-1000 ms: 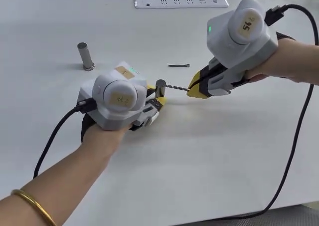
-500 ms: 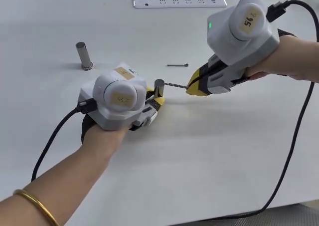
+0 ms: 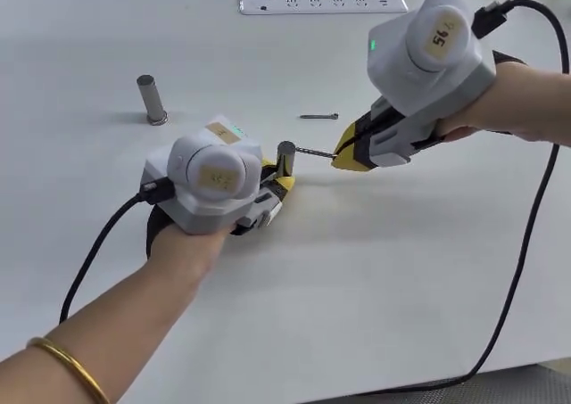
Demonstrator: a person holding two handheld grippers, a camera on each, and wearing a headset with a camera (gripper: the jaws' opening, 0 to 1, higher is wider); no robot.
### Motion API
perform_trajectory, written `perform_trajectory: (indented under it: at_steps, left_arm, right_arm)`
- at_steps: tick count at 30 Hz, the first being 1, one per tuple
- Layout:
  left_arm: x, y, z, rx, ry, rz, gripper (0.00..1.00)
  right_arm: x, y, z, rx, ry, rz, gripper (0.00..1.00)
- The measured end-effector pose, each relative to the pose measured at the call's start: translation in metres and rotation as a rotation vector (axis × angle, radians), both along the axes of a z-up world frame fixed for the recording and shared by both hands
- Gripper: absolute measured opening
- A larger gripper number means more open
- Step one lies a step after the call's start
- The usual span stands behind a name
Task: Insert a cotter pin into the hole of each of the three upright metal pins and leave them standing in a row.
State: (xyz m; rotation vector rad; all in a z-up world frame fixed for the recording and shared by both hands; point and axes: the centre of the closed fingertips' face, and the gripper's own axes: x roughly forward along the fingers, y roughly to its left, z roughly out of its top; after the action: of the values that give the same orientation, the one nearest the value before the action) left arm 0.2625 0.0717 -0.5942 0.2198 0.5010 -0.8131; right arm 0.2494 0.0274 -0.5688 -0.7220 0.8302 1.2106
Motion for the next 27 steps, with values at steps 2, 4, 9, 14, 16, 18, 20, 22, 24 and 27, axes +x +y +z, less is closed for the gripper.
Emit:
perform_trajectory:
  at_steps: [2,4,9,14,16,18,20,22,24,27]
  left_arm:
    - [0.000,0.000,0.000,-0.001,0.001,-0.003,0.11]
    - [0.000,0.000,0.000,0.000,0.000,-0.009,0.11]
    - [0.000,-0.001,0.000,0.003,-0.002,-0.021,0.11]
    - [0.000,-0.002,0.000,0.015,-0.009,-0.035,0.11]
    - [0.000,-0.002,0.000,0.016,-0.009,-0.040,0.11]
    - [0.000,-0.002,0.000,0.017,-0.010,-0.045,0.11]
    - [0.000,-0.002,0.000,0.021,-0.011,-0.052,0.11]
    - [0.000,-0.002,0.000,0.025,-0.015,-0.061,0.11]
    - [-0.001,-0.002,0.000,0.024,-0.013,-0.065,0.11]
    - [-0.001,-0.003,0.000,0.020,-0.011,-0.066,0.11]
  right_arm:
    - [-0.001,0.000,0.000,-0.001,0.000,0.005,0.00]
    - [-0.001,0.000,0.000,-0.004,-0.002,0.008,0.00]
    - [0.002,-0.001,0.001,-0.019,-0.022,0.028,0.00]
    - [0.004,-0.002,0.002,-0.037,-0.044,0.062,0.00]
    - [0.005,-0.001,0.002,-0.042,-0.053,0.074,0.00]
    - [0.005,0.000,0.003,-0.036,-0.057,0.083,0.00]
    - [0.005,0.000,0.003,-0.039,-0.063,0.096,0.00]
    - [0.006,0.001,0.002,-0.038,-0.065,0.103,0.00]
    - [0.008,0.002,0.002,-0.037,-0.072,0.109,0.00]
    - [0.011,0.006,0.002,-0.030,-0.085,0.124,0.00]
